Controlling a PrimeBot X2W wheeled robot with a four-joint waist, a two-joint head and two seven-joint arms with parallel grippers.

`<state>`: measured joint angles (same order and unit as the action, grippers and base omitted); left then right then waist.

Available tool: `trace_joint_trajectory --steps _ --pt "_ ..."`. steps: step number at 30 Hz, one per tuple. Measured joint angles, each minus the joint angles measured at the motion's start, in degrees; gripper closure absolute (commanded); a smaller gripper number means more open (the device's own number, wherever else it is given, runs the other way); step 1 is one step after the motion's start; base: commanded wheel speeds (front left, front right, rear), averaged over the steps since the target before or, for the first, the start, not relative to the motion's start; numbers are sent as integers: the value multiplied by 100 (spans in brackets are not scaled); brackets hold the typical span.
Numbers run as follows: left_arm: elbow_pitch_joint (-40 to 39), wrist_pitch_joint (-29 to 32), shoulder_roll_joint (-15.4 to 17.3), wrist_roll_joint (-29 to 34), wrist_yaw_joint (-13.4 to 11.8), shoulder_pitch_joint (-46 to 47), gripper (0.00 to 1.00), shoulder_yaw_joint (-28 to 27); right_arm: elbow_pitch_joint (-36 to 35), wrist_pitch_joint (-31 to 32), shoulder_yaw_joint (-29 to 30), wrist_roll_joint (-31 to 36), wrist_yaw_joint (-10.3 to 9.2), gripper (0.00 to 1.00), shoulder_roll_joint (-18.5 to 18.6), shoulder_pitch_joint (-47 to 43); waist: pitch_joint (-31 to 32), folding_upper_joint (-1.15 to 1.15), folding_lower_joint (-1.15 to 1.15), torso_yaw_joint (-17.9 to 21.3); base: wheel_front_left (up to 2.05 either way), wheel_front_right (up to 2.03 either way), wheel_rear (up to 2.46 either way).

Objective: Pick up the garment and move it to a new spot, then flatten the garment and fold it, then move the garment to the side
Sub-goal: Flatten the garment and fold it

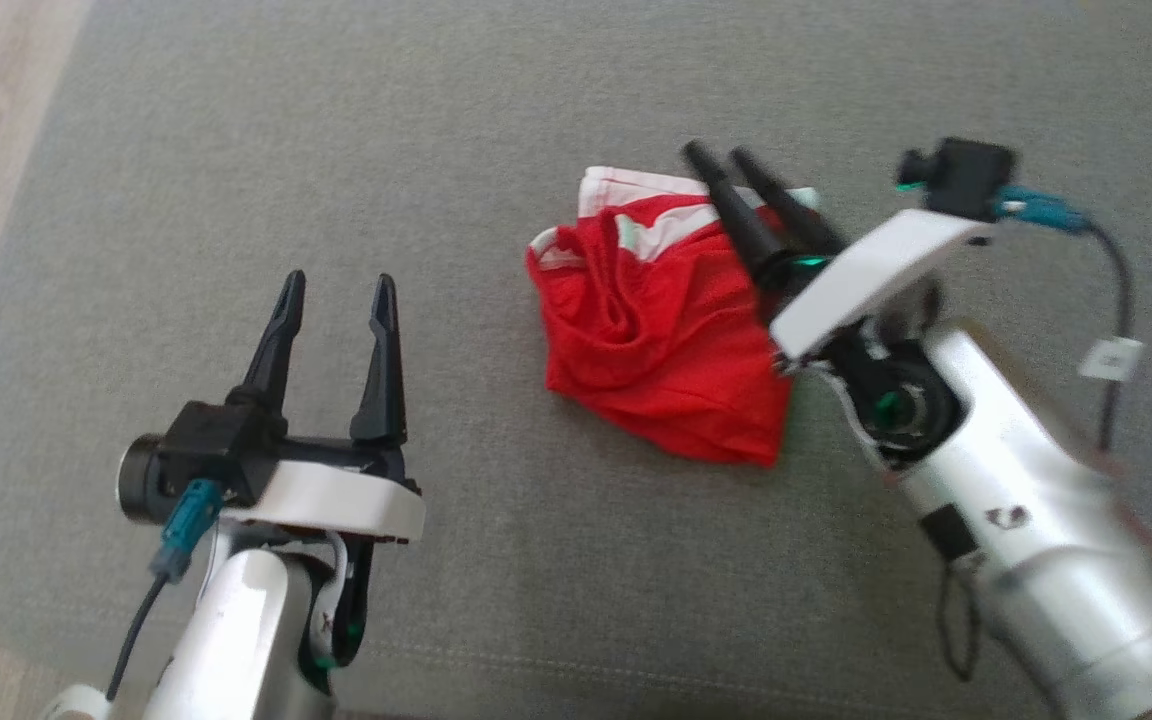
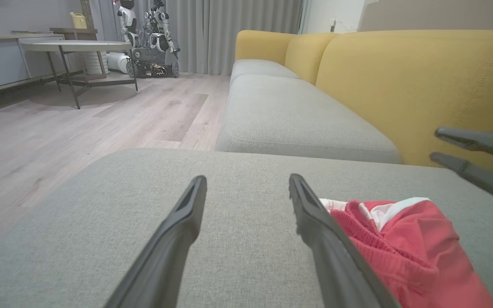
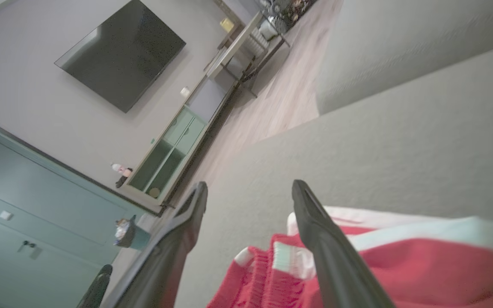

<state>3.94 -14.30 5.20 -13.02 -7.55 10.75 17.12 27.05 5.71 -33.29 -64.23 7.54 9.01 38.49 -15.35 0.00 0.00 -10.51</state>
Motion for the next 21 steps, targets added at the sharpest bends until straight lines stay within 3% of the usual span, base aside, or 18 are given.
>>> trace_joint_trajectory --steps 6,13,21 --pt "23 0 22 42 5 -5 0 -119 -268 -959 54 520 0 0 667 -182 113 0 0 294 0 0 0" --pt "44 0 97 78 1 -21 0 -149 -347 -1493 641 1047 0 0 1150 -970 246 0 0 646 0 0 0" --pt "43 2 215 76 -36 -259 0 -245 -750 -1731 1802 2642 0 0 1169 -1671 390 0 0 927 0 0 0"
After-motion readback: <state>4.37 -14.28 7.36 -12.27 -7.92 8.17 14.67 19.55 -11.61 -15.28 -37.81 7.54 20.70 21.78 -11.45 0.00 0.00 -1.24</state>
